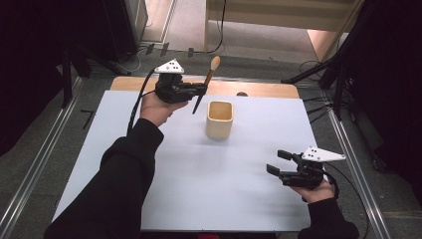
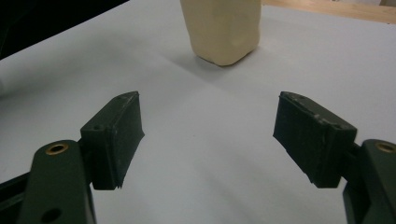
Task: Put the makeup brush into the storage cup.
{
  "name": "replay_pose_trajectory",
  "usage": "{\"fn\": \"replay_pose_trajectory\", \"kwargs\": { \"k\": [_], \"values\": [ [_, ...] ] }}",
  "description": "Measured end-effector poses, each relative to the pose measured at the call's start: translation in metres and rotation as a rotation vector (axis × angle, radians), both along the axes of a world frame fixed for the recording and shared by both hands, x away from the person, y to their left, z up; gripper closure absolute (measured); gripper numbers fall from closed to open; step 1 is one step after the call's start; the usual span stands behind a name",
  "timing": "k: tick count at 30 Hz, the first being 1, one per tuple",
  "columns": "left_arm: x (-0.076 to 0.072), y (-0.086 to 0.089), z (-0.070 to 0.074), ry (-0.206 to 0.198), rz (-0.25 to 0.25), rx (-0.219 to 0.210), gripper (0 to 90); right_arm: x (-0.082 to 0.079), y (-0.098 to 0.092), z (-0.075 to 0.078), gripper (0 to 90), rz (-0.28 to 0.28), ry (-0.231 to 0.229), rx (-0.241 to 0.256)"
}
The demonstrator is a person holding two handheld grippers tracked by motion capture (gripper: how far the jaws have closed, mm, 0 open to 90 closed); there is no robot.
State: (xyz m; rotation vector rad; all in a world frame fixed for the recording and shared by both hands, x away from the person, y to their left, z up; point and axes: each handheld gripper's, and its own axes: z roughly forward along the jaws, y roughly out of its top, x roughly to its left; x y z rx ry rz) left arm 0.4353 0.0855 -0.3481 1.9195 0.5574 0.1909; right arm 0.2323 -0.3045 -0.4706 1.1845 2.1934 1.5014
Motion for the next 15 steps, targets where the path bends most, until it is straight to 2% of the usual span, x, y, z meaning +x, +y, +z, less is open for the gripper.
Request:
{"fn": "replay_pose_trajectory", "kwargs": {
  "k": [2,5,10,12,15],
  "values": [
    [0.001,-0.003,0.001,0.005,-0.001,-0.014,79.9,0.0,0.0,0.0,24.6,-0.001,0.002,-0.003],
    [0.002,-0.01,0.003,-0.003,-0.012,-0.012,79.8,0.0,-0.001,0.0,24.6,-0.003,-0.003,0.002],
    [0.003,-0.019,0.0,-0.013,-0.026,0.008,79.9,-0.001,-0.002,0.0,24.7,-0.007,-0.01,0.007],
    [0.004,-0.02,0.0,-0.008,-0.025,-0.018,79.9,-0.001,-0.003,0.0,24.7,-0.011,-0.005,0.013],
    [0.005,-0.023,-0.001,0.001,-0.025,-0.034,79.9,-0.001,-0.002,0.0,24.7,-0.009,-0.005,0.01]
  ]
}}
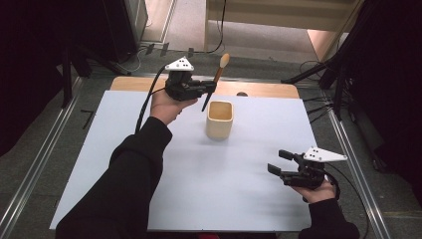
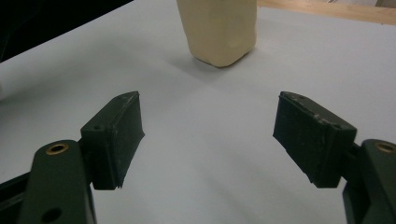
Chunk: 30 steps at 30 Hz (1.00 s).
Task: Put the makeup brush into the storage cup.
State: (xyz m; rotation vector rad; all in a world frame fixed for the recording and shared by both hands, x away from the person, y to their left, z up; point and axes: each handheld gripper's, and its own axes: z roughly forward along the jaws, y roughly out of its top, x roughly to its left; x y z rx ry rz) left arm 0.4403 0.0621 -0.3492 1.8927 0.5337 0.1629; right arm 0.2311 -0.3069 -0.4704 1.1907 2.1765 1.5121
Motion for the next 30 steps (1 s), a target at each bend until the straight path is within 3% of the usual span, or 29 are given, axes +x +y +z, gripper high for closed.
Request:
{"fn": "replay_pose_trajectory", "kwargs": {
  "k": [10,14,18,30],
  "values": [
    [0.001,-0.012,-0.006,0.003,-0.011,0.006,79.9,0.001,0.0,0.0,24.7,0.002,-0.004,-0.001],
    [0.004,-0.016,-0.009,0.023,-0.004,-0.026,79.9,0.001,0.0,0.0,24.7,0.006,-0.005,0.0],
    [0.004,-0.02,-0.009,0.004,0.0,-0.025,79.9,0.001,0.0,0.0,24.7,0.007,-0.003,-0.002],
    [0.007,-0.033,-0.02,-0.001,-0.002,-0.03,80.0,0.0,0.0,0.0,24.6,0.018,-0.006,0.008]
  ]
}}
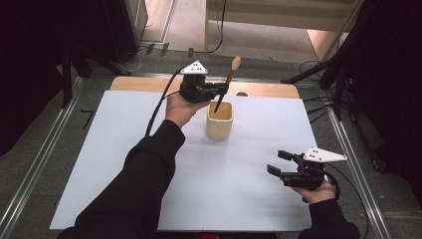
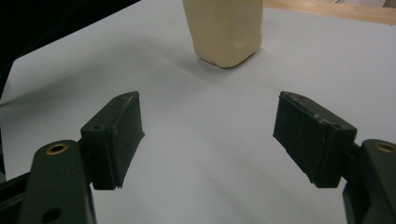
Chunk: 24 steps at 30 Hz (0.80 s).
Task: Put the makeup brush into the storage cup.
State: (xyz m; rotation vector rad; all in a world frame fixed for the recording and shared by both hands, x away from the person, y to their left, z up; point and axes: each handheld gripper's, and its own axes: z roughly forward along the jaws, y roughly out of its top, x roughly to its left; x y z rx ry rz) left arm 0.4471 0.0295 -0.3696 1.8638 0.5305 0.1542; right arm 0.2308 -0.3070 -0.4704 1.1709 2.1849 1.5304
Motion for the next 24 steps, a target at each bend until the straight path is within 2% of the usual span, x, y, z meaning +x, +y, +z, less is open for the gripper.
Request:
{"fn": "replay_pose_trajectory", "kwargs": {
  "k": [5,13,15,24],
  "values": [
    [0.002,-0.002,-0.007,0.005,0.006,-0.003,79.9,-0.001,0.0,0.0,24.6,0.001,0.0,-0.003],
    [0.003,-0.003,-0.015,0.015,0.005,0.015,79.9,-0.001,0.0,0.0,24.6,0.006,-0.006,-0.003],
    [0.004,-0.002,-0.018,0.018,0.011,0.003,79.9,-0.001,0.0,0.0,24.6,0.005,-0.001,-0.001],
    [0.003,0.005,-0.027,0.032,0.015,0.016,79.9,0.0,0.0,0.0,24.6,0.006,-0.005,-0.005]
  ]
}}
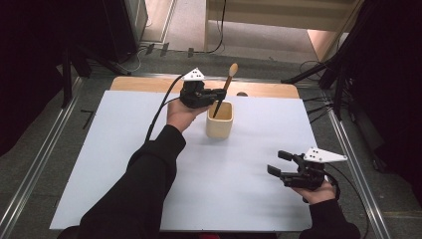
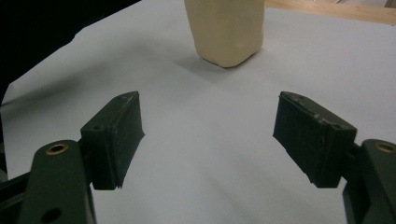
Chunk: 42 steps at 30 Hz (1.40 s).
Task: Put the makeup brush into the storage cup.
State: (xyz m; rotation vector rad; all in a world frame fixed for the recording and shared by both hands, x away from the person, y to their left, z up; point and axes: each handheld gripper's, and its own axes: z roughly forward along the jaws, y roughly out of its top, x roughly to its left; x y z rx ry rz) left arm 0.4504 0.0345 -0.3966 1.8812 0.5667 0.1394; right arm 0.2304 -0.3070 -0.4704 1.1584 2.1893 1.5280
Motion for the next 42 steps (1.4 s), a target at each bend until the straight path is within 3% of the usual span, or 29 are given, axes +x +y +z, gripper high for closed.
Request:
{"fn": "replay_pose_trajectory", "kwargs": {
  "k": [2,11,42],
  "values": [
    [0.0,0.002,-0.002,0.0,0.004,-0.018,79.9,0.0,0.0,0.0,24.6,0.0,0.004,0.0],
    [-0.002,0.002,-0.012,0.013,0.015,-0.019,79.9,0.0,0.001,0.0,24.6,0.0,0.004,-0.003],
    [-0.003,0.005,-0.022,0.037,0.022,-0.014,79.6,0.0,0.001,0.0,24.8,0.0,0.007,-0.003]
  ]
}}
